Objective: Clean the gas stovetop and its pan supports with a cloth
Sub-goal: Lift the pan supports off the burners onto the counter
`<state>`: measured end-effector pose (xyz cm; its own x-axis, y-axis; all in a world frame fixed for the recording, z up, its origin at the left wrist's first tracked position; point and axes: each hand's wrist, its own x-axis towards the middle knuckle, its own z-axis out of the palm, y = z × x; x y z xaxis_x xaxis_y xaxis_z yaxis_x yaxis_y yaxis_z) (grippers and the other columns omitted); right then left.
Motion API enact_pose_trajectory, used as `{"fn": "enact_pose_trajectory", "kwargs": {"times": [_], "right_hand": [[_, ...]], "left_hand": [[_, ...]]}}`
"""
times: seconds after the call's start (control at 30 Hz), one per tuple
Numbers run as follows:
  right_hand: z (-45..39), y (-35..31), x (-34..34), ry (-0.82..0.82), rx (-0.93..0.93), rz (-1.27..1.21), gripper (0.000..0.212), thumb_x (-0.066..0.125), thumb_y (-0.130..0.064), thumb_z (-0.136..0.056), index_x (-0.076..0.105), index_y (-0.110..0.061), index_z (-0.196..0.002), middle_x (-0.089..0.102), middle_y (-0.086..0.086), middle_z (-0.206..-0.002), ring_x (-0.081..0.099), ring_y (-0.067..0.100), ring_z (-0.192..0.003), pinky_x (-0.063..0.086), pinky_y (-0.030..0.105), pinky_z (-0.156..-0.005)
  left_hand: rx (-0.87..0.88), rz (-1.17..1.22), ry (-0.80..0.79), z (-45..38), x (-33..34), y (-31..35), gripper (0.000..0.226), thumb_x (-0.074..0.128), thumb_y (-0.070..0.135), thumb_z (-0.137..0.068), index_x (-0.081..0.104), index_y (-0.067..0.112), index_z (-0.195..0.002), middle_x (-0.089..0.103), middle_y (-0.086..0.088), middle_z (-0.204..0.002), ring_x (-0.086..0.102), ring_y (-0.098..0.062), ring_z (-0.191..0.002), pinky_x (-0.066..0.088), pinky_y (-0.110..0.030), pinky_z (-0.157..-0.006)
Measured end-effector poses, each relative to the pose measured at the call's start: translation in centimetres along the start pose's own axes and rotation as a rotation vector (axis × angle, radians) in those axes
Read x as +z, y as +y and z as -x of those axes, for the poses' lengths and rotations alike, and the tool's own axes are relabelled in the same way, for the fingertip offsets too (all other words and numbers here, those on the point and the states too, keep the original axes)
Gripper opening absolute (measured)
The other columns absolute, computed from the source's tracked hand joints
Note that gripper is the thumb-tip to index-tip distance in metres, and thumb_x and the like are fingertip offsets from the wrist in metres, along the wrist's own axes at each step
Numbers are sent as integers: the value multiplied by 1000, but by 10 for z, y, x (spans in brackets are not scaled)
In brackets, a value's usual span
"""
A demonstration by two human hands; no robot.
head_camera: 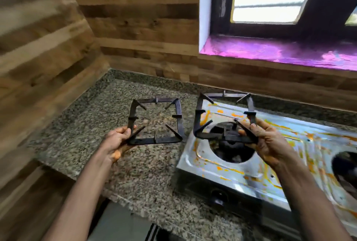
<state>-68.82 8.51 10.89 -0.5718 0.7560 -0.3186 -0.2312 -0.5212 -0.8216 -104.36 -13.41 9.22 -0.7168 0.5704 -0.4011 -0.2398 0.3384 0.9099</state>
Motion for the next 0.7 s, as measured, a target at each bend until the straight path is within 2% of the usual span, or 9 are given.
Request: {"fn": "enact_pose_trajectory", "kwargs": {"times": [0.07, 0.13, 0.17, 0.23, 0.3, 0.43, 0.57, 0.63, 0.7], "right_hand": [[-13, 16, 40, -10, 44, -5, 51, 74, -18, -66, 59, -8, -114, 77, 3, -84, 74, 18, -66, 58, 37, -48], [-30, 38, 82, -19, 48, 11, 60, 90, -25, -54, 61, -10, -105, 73, 9, -80, 71, 19, -61, 54, 31, -48], [-36, 46, 97, -21, 53, 18, 61, 91, -25, -53, 61, -9, -104, 72, 11, -84, 70, 19, -61, 55, 29, -49], [-55, 69, 132, 7, 87, 66, 35, 72, -10, -75, 57, -7, -107, 72, 12, -91, 72, 19, -63, 61, 33, -55], [-72, 91, 156, 41, 100, 91, 18, 54, 3, -92, 56, -5, -109, 74, 13, -90, 73, 20, -65, 61, 36, -67], [-93, 130, 192, 128, 162, 129, 37, 44, 4, -101, 42, -2, -137, 75, 16, -94, 74, 25, -67, 61, 34, -57], [-104, 162, 217, 200, 232, 174, 42, 42, 4, -102, 37, 2, -143, 73, 14, -91, 71, 26, -71, 61, 34, -56], [-106, 178, 224, 234, 259, 173, 45, 42, 4, -102, 35, 0, -146, 74, 13, -87, 73, 23, -66, 61, 34, -55], [-107, 191, 227, 263, 286, 155, 48, 43, 4, -102, 32, -3, -148, 73, 14, -94, 74, 21, -65, 60, 33, -55]], "left_hand": [[-22, 16, 50, -20, -39, -11, 17, 48, -3, -98, 63, -1, -106, 73, 1, -84, 59, -11, -77, 49, -13, -63], [-69, 28, 79, -39, -81, -19, 22, 49, -1, -98, 60, -6, -116, 64, -11, -115, 56, -15, -85, 50, -18, -67], [-85, 44, 74, -47, -95, -22, 26, 47, -1, -99, 57, -7, -122, 59, -11, -119, 56, -15, -85, 51, -17, -62], [-115, 54, 56, -63, -130, -29, 31, 42, -4, -100, 51, -11, -129, 54, -11, -118, 54, -12, -81, 49, -11, -50], [-152, 66, 74, -76, -157, -36, 32, 40, -6, -100, 50, -15, -129, 55, -16, -124, 55, -13, -82, 48, -10, -48], [-208, 61, 107, -100, -202, -53, 30, 42, -4, -100, 54, -9, -127, 55, -18, -132, 57, -23, -89, 56, -32, -58], [-251, 57, 112, -119, -225, -72, 35, 40, -5, -100, 49, -11, -133, 51, -19, -141, 49, -27, -106, 45, -49, -87], [-291, 62, 108, -129, -233, -84, 34, 42, -4, -100, 53, -7, -131, 52, -15, -142, 53, -24, -106, 50, -45, -82], [-315, 73, 126, -136, -240, -95, 29, 45, -3, -99, 59, -4, -124, 57, -15, -135, 59, -20, -94, 58, -36, -62]]}}
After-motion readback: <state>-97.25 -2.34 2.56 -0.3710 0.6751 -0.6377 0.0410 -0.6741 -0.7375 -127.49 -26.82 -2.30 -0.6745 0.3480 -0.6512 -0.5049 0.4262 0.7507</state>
